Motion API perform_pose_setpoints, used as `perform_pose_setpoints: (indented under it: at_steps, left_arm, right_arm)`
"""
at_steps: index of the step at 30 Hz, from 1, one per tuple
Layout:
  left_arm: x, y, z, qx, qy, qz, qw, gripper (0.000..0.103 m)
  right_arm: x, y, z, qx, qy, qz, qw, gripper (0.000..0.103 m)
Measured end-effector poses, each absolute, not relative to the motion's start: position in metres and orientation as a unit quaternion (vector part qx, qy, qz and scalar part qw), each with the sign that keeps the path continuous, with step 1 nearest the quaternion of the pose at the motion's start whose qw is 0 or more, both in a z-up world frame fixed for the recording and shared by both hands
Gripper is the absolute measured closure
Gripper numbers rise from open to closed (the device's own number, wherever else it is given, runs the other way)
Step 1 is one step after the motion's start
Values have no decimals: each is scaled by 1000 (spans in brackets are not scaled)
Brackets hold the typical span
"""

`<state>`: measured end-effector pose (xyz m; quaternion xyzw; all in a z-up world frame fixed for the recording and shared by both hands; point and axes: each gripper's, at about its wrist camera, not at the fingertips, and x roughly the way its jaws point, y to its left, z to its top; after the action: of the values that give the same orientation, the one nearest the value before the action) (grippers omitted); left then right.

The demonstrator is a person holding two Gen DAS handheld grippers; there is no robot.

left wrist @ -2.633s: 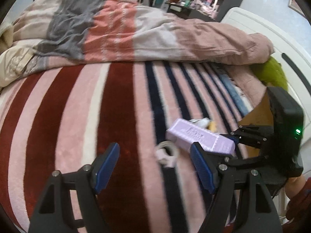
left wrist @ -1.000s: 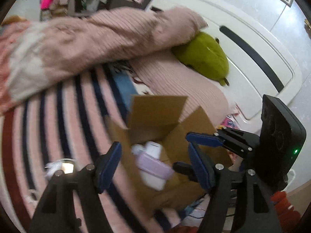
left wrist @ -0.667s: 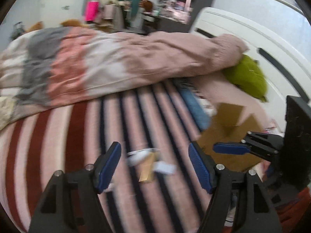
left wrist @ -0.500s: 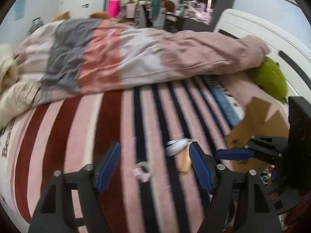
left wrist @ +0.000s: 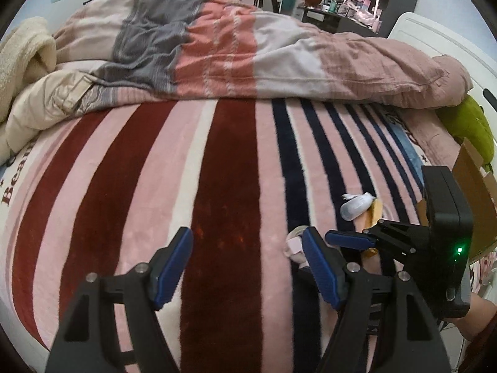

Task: Organize rigid objects
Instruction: 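Grasp the tape roll with white clip using the right gripper, then carry the tape roll into the cardboard box and release it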

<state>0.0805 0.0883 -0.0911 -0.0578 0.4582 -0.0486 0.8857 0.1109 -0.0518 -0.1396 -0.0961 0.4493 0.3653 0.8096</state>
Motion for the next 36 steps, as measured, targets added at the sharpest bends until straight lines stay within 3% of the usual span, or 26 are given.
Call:
perform_pose_setpoints:
  at_steps: [5, 7, 13, 22, 31, 36]
  left_arm:
    - [79, 89, -96, -59, 464, -44, 883, 33]
    - [79, 88, -94, -57, 464, -43, 883, 33]
    - [75, 77, -80, -50, 456, -52, 887, 33]
    - [62, 17, -24, -32, 416, -125, 900, 34]
    - [57, -84, 26, -3, 391, -239, 889, 64]
    - [62, -152, 35, 26, 389, -287, 875, 75]
  right_arm:
    - [110, -41, -151, -106, 437, 370, 813, 51]
    - [109, -35, -151, -123, 428, 365, 818, 67]
    - [98, -34, -138, -144, 399, 368, 827, 67]
    - [58, -76, -57, -135, 319, 391, 853, 67]
    - [30, -154, 1, -133, 259, 352, 890, 67]
    - [26, -215, 13, -118, 255, 310, 908, 67]
